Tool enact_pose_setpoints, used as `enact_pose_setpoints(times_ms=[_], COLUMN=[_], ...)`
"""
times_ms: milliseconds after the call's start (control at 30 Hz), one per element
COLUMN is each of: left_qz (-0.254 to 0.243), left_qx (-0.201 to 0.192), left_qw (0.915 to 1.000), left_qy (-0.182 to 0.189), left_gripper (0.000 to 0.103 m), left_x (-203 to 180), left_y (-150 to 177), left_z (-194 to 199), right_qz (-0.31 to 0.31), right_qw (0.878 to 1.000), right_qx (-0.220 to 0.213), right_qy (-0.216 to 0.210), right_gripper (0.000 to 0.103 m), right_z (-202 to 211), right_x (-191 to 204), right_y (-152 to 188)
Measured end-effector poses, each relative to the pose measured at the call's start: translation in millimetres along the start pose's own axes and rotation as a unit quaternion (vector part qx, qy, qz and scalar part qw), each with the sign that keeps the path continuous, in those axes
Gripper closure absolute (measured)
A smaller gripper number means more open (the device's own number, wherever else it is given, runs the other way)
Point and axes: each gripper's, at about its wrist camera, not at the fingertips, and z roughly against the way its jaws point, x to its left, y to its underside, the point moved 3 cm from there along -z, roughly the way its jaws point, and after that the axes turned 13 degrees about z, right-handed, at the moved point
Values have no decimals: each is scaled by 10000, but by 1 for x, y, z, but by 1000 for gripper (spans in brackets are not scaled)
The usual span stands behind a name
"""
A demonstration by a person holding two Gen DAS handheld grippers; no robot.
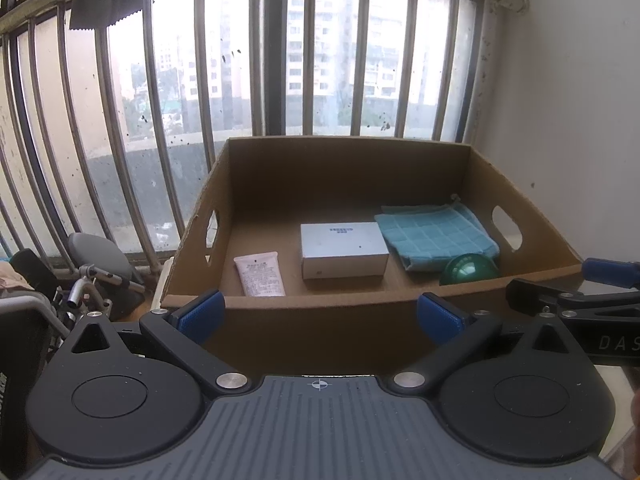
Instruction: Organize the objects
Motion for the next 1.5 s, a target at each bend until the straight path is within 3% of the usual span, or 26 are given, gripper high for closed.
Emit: enact_pose_setpoints(times_ms=[1500], left_qz=[-3], left_qx=[76], left_qw=[9999], left_qy=[-92], left_gripper=[0], left_x=[0], left_y=[2], left_z=[3], right_qz=[-82], right_qw=[9999], right_qx=[95], right_qy=[-31], right_gripper=[0], right_z=[2], right_x=[2], right_y=[3])
